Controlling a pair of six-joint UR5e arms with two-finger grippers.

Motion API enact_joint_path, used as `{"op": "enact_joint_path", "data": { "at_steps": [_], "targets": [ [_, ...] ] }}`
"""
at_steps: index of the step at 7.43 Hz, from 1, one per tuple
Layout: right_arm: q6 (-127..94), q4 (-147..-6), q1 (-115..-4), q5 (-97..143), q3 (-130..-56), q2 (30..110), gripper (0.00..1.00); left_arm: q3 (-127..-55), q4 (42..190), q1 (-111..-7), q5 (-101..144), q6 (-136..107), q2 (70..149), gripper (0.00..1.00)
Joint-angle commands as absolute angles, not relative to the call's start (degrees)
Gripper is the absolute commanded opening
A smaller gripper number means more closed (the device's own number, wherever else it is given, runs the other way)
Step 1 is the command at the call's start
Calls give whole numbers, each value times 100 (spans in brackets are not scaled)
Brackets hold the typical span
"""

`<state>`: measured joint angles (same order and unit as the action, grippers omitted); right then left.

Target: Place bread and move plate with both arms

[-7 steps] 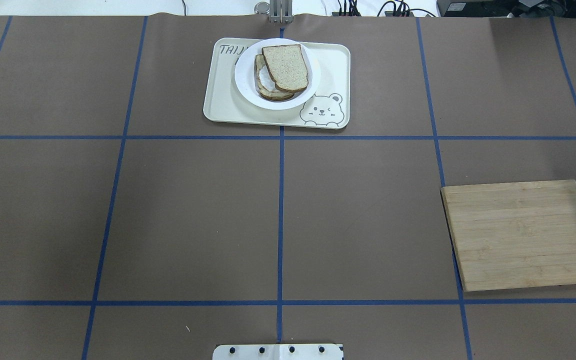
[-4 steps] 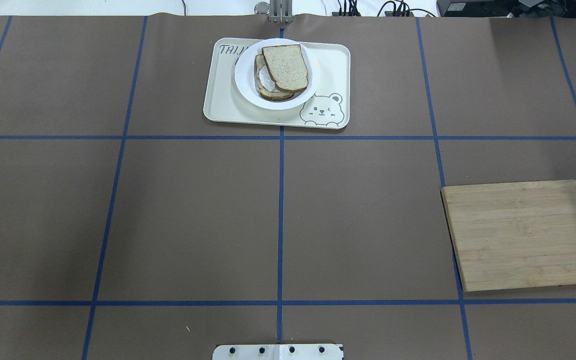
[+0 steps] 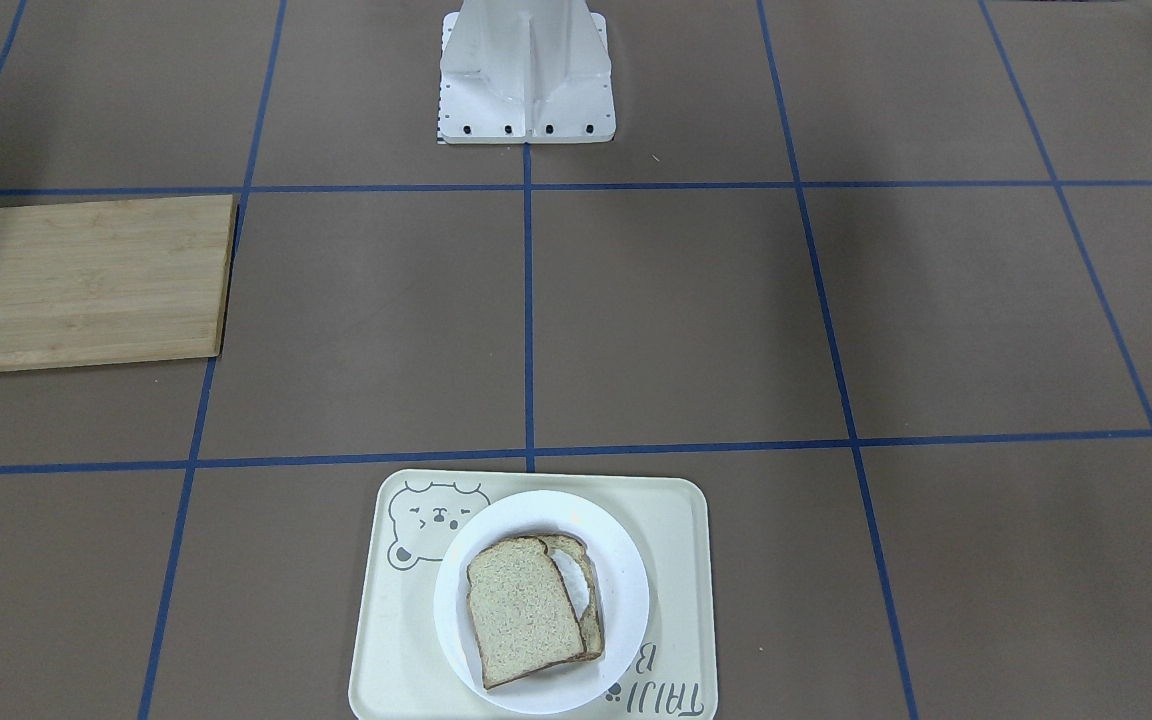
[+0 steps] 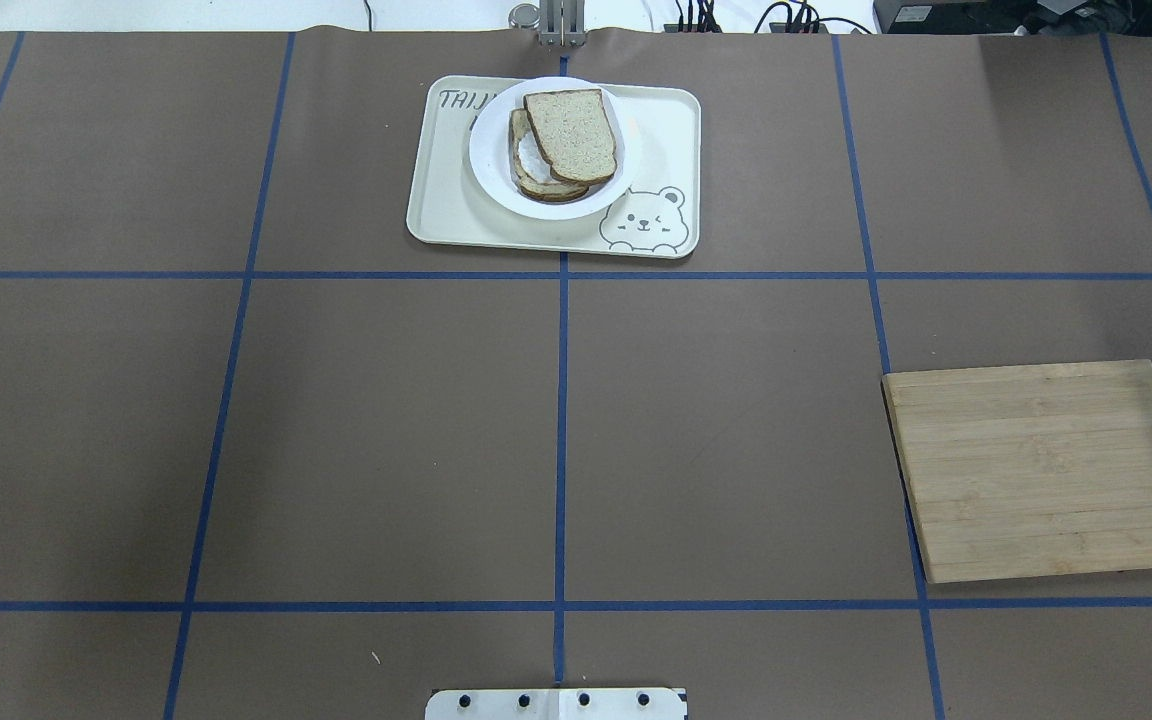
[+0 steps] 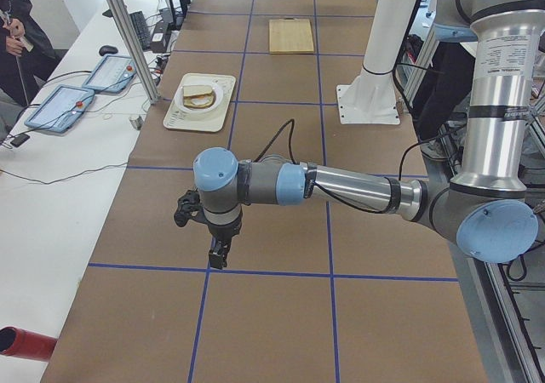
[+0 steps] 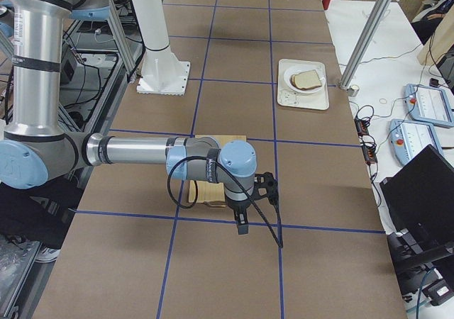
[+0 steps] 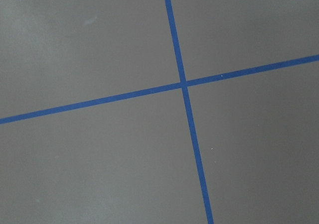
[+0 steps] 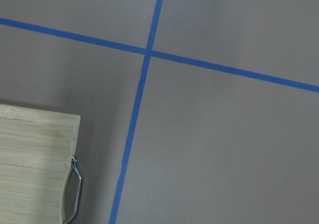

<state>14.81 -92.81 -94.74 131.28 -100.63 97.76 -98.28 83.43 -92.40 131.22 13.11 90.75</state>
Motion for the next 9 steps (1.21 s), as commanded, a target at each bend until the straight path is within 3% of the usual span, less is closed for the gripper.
{"op": "enact_joint_path", "data": {
  "at_steps": [1,9],
  "targets": [
    [1302,-9281,-9475,13131,-10072,9747,100,-9809,8446,-9237,13113,1301,8982,99],
    [976,-9272,-9457,13148,-10090,9738,100,-9826,8437,-9246,13087,1310,8868,99]
  ]
}}
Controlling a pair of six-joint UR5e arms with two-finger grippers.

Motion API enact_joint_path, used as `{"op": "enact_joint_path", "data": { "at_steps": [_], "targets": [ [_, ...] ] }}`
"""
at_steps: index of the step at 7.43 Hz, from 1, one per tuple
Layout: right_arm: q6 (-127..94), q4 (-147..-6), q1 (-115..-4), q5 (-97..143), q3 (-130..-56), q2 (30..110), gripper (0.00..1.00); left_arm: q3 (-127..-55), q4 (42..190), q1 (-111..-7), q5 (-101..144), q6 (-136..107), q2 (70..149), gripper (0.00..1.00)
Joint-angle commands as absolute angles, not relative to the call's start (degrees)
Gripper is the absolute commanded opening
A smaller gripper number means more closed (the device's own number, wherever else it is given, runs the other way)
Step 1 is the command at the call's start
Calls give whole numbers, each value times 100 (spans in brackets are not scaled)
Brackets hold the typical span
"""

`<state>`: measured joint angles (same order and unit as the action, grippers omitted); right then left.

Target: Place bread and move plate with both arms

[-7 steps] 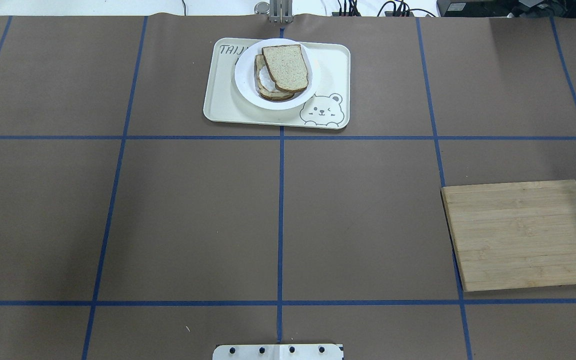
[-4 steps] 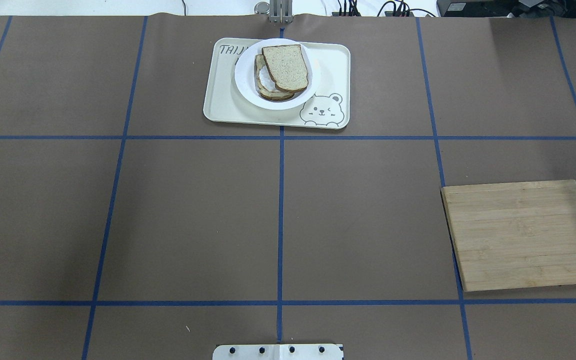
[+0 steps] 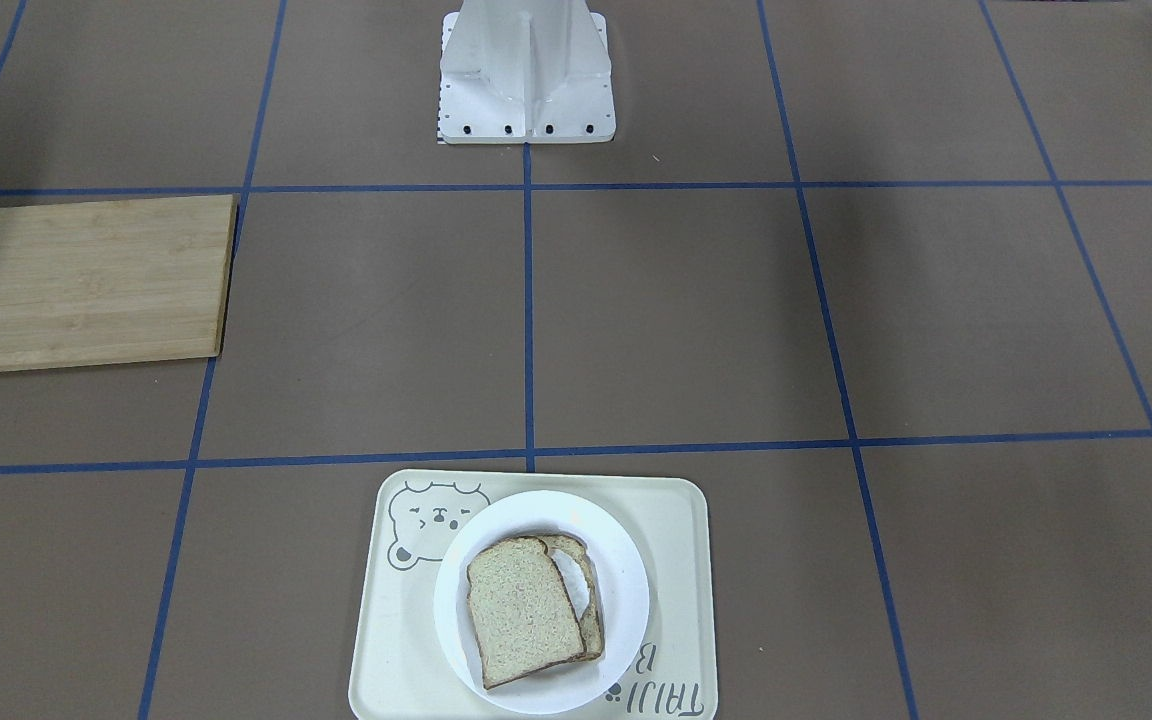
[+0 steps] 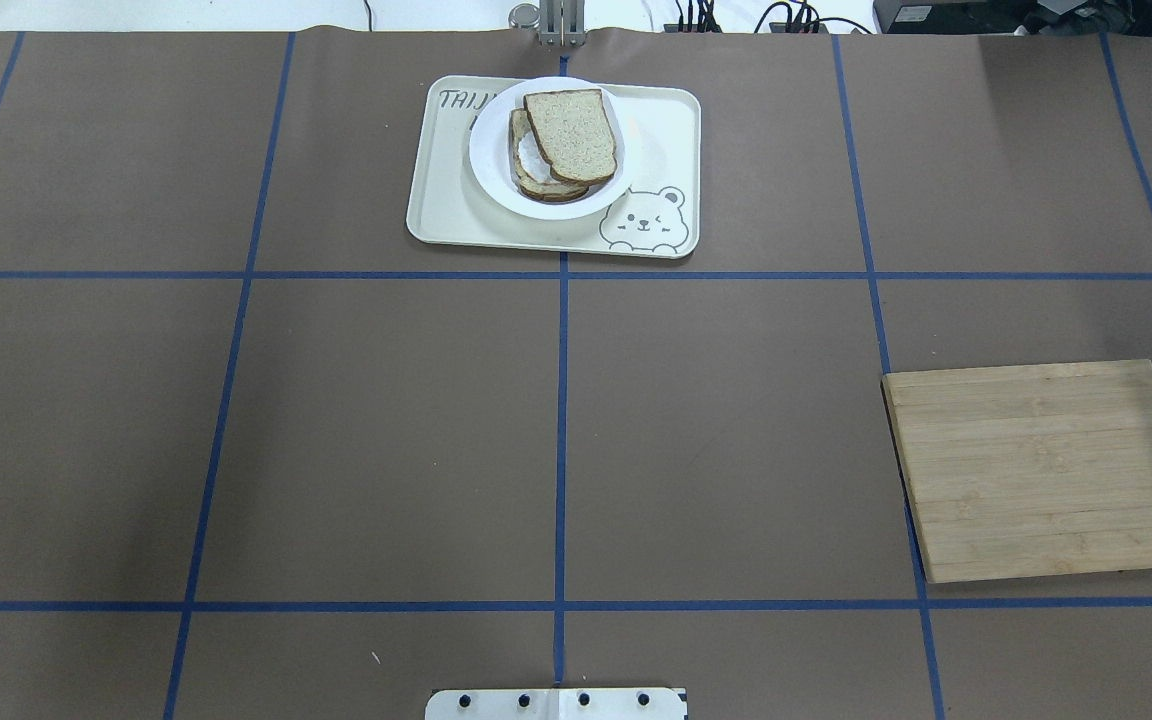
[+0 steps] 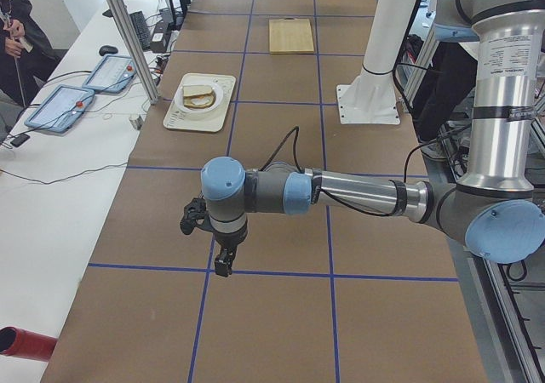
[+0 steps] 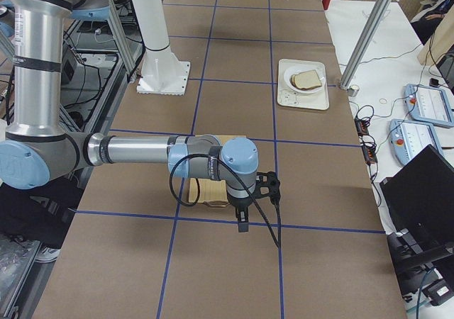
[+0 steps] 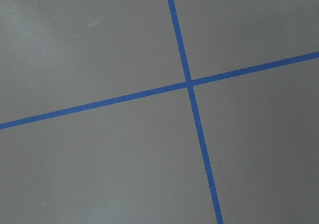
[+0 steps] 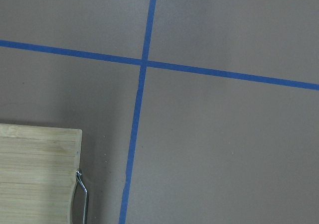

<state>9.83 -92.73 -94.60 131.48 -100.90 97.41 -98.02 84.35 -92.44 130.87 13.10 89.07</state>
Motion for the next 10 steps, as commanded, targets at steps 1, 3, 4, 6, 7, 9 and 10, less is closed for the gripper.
{"op": "enact_joint_path", "data": {
  "at_steps": [1,3,4,6,7,9,10],
  "targets": [
    [976,-9272,-9457,13148,-10090,9747,100,-9826,8437,-9246,13087,1310,8851,99],
    [976,-9272,-9457,13157,-10099,9747,100,-9817,8437,-9246,13087,1310,8842,99],
    [976,-9272,-9457,13157,-10099,9738,100,-9809,8437,-9246,13087,1310,8842,99],
    [976,-9272,-9457,13148,-10099,9738,100,-9843,8437,-9246,13087,1310,8780,99],
    [976,-9272,-9457,13148,-10099,9747,100,-9844,8437,-9255,13087,1310,8772,99],
    [976,-9272,-9457,13157,-10099,9738,100,-9844,8437,-9255,13087,1310,8763,99],
    [976,-9272,-9440,13157,-10099,9738,100,-9844,8437,-9255,13087,1301,8771,99]
  ]
}}
